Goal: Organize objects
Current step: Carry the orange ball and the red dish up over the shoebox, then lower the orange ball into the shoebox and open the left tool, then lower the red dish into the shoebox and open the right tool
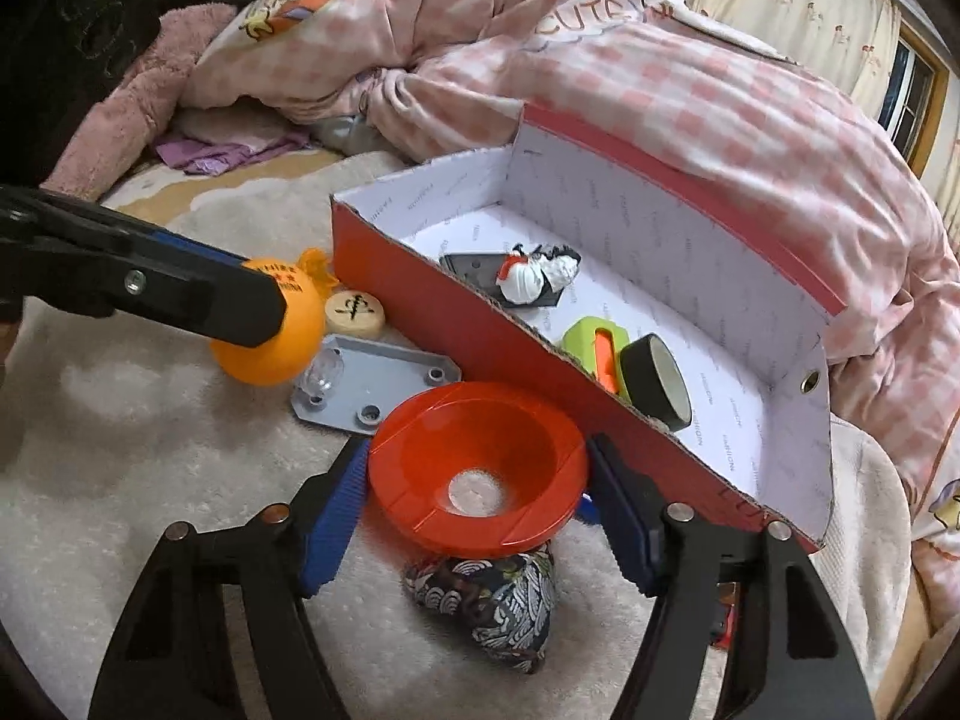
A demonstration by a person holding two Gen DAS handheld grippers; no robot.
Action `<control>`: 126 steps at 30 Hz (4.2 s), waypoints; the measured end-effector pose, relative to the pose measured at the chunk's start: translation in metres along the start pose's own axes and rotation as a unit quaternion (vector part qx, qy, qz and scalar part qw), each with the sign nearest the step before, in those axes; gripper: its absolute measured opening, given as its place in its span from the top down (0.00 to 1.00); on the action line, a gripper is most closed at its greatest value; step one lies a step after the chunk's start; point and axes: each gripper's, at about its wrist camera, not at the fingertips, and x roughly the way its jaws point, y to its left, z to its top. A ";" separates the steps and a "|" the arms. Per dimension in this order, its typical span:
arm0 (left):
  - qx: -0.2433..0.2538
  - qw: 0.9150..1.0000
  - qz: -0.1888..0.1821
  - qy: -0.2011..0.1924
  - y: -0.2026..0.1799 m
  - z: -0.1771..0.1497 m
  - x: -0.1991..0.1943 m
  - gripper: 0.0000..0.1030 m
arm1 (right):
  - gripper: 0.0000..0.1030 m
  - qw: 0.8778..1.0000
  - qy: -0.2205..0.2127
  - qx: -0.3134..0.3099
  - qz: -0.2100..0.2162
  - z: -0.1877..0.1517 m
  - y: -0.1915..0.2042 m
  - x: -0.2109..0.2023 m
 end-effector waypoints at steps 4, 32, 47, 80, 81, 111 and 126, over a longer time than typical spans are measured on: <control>-0.001 1.000 0.000 -0.001 0.000 0.000 0.001 0.62 | 0.30 1.000 -0.014 0.003 0.004 0.000 0.000 -0.008; 0.055 0.998 0.024 -0.034 -0.026 0.009 -0.003 0.62 | 0.30 0.992 -0.096 0.069 0.034 0.013 -0.040 -0.059; 0.103 0.993 0.042 -0.046 -0.054 0.056 0.025 0.62 | 0.30 0.984 -0.106 0.143 0.015 0.006 -0.108 -0.038; 0.095 0.983 0.158 0.001 -0.001 0.070 0.075 0.62 | 0.30 0.984 -0.005 0.180 -0.008 0.012 -0.128 0.032; 0.095 0.983 0.158 0.002 -0.001 0.070 0.075 0.62 | 0.30 0.984 -0.003 0.180 -0.007 0.012 -0.128 0.032; 0.106 0.984 0.141 -0.018 -0.009 0.069 0.064 0.23 | 0.26 0.986 -0.001 0.167 -0.018 0.016 -0.122 0.032; 0.104 0.985 0.127 -0.050 -0.008 0.074 0.045 0.23 | 0.15 0.985 -0.015 0.170 -0.014 0.016 -0.121 0.023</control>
